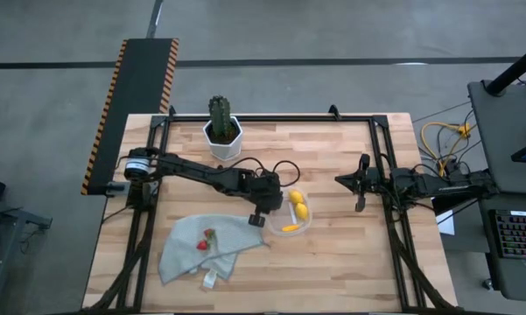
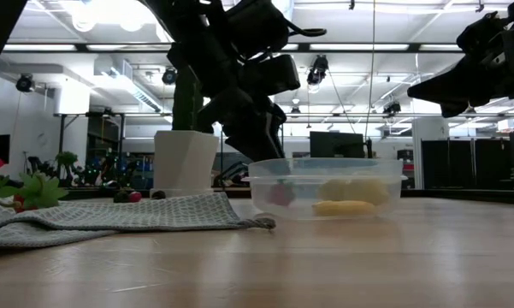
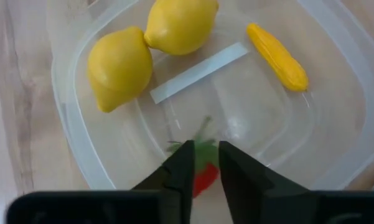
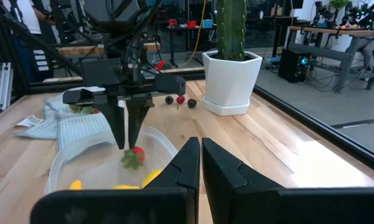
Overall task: Pick and placing Produce into tupperware
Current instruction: Put the bottom right red strawberry into the transparent container, then put the top red strawberry into the transparent container
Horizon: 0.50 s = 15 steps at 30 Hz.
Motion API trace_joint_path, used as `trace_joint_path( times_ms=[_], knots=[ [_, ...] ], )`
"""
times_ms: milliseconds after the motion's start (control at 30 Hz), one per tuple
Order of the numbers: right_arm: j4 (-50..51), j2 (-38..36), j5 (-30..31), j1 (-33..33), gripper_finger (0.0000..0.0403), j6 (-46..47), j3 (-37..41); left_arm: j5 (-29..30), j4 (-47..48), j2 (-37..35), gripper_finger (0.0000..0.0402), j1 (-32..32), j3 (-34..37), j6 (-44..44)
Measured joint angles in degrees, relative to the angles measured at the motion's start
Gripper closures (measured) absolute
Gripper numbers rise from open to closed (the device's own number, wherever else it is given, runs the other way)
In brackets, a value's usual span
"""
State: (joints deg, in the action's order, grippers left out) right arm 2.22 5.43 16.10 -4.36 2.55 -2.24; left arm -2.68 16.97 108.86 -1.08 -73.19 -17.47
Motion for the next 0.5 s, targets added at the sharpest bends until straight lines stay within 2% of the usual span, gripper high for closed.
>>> trace_joint_path(
  times_ms=[133,267,500],
  knots=[
    [0.0,0.0,0.0,0.02,0.0394,0.0,0.0,0.1,0.12,-0.18,0.0309,-0.02,0.02,0.05],
    [0.0,0.0,0.0,0.02,0.0394,0.0,0.0,0.54,0.39,-2.24,0.0305,-0.65,-0.44,0.22],
    [0.0,0.13,-0.02,0.02,0.0394,0.02,0.0,7.85,7.75,-8.59,0.0304,-4.97,-1.38,0.14]
  ],
)
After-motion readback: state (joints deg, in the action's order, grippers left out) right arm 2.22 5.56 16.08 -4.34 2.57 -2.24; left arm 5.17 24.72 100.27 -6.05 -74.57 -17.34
